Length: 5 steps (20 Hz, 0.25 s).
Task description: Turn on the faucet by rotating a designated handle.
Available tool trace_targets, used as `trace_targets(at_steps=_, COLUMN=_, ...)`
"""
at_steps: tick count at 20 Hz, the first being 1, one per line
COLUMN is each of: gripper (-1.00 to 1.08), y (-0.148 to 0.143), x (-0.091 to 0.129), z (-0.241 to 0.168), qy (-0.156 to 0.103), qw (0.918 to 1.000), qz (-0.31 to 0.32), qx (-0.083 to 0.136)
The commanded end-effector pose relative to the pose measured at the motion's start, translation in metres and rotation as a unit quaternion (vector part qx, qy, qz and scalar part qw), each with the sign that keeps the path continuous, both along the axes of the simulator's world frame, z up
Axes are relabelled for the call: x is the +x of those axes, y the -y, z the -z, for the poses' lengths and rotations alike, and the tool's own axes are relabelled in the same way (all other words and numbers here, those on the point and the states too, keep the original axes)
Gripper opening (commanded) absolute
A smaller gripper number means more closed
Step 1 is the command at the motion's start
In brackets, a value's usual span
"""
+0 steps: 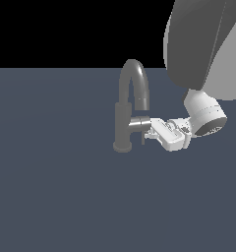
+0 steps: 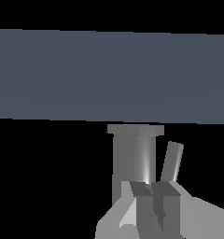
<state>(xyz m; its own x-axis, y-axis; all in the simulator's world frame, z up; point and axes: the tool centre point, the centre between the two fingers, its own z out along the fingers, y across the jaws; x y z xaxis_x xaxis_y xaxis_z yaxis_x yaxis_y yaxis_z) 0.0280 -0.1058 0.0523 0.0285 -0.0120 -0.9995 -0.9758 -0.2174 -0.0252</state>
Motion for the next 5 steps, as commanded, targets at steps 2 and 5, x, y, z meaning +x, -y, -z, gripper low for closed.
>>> trace_targets(at_steps=2, gripper=-1.00, y=-0.0138, x=0.0000, z=0.0156, qy=-0.012, qw=0.9999, qz=-0.006, qx=0.005)
trace_targets(at_steps=5, gripper=-1.00, y=-0.0152, x=0.0026, z=0.0172, qy=-0.013, qw=0.9999, qz=-0.007, qx=0.006)
